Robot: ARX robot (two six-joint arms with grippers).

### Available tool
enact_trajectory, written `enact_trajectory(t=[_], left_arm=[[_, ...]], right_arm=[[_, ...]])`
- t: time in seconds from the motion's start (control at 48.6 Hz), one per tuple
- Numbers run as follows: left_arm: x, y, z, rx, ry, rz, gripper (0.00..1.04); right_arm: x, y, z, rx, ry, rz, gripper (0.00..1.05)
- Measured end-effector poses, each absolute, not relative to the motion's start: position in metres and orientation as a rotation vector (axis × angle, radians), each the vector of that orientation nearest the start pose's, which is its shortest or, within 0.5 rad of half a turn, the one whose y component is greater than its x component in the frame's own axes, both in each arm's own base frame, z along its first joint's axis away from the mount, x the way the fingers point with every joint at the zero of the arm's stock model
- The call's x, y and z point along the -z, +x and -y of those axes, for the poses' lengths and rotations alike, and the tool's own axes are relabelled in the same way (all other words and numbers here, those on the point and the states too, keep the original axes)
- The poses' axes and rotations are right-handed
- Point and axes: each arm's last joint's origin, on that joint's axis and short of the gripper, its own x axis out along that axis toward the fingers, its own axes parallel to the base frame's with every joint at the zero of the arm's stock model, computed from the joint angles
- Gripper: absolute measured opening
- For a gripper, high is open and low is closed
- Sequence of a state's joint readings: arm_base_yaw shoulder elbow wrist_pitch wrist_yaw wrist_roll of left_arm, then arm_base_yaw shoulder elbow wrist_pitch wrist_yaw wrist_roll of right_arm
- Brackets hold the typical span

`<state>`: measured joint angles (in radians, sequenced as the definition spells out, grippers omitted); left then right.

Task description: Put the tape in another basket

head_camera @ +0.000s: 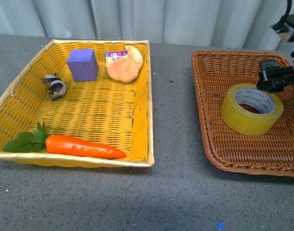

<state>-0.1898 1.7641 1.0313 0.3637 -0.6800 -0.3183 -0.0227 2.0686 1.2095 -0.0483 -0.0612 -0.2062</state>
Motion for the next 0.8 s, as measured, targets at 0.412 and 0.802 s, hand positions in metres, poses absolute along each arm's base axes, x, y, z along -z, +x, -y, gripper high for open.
enact_trajectory(t=[0.412,0.802], left_arm=[[-0.203,0.286,0.027,0.007,-0.041,0.007,0.48],[-0.179,0.208,0.003,0.011,-0.01,-0.007,0.04]], right_arm=[[-0.153,0.333,0.014,0.003,-0.032,-0.058,0.55],[-0.162,0.235,0.0,0.002,-0.014,-0.011,0.01]])
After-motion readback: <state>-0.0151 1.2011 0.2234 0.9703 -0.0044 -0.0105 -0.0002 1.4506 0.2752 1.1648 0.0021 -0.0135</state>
